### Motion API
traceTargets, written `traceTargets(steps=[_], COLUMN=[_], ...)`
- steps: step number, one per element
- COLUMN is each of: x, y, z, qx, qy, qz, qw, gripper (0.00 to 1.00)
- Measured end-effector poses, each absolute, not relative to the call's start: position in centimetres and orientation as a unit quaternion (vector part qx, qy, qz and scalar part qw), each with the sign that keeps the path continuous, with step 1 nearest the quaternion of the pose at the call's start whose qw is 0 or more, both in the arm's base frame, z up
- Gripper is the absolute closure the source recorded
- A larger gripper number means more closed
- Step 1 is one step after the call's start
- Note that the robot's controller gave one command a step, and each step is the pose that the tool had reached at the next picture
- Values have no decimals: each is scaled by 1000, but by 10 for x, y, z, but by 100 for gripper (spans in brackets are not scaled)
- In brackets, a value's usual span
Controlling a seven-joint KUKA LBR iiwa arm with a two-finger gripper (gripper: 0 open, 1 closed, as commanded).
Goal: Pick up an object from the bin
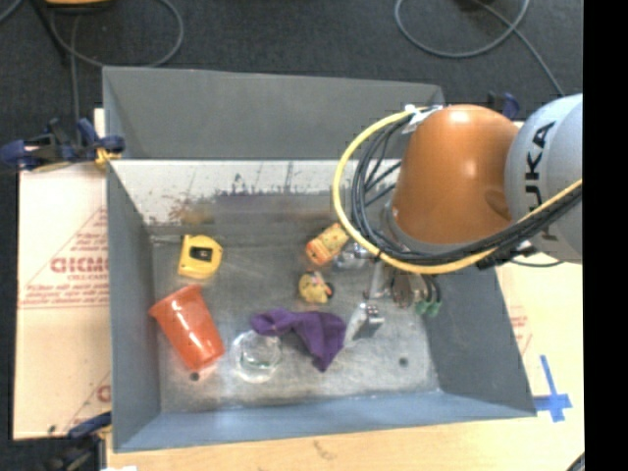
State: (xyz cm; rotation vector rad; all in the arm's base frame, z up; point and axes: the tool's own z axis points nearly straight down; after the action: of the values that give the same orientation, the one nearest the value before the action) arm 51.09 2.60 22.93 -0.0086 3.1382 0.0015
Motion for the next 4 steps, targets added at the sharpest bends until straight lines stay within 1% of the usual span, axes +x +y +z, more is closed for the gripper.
traceTargets(steps=[1,2,3,4], x=[511,534,534,535], y=[26,40,40,59], z=[229,91,91,206], qx=[-3,-16,-16,-8], qy=[1000,1000,1000,1000], qz=[1,0,1,0], qw=[2,1,1,2], gripper=[0,100,100,100])
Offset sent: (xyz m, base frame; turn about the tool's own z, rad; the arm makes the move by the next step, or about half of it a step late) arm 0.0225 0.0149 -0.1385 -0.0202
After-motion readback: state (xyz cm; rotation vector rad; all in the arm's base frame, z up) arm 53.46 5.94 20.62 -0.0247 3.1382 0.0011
